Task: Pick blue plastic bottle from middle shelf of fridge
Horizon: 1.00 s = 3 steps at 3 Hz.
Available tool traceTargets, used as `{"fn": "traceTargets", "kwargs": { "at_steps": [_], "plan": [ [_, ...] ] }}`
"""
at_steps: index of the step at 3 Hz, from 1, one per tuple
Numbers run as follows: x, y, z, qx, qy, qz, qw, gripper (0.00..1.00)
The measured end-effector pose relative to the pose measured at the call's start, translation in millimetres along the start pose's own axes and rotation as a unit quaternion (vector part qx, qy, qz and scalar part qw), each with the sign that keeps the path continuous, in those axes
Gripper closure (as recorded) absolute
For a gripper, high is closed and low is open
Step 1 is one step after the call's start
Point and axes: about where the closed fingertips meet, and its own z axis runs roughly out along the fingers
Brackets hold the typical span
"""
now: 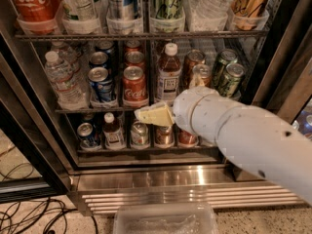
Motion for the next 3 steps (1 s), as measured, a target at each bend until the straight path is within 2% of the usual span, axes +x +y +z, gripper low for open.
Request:
{"fn": "traceTargets", "kwargs": {
  "at_steps": [1,3],
  "plan": [
    [5.8,3.9,2.3,0.021,-0.012,-0.009,0.9997,0.00],
    [15.3,1.4,6.2,0.063,-0.036,-0.012,0.9973,0.10]
  ]
}}
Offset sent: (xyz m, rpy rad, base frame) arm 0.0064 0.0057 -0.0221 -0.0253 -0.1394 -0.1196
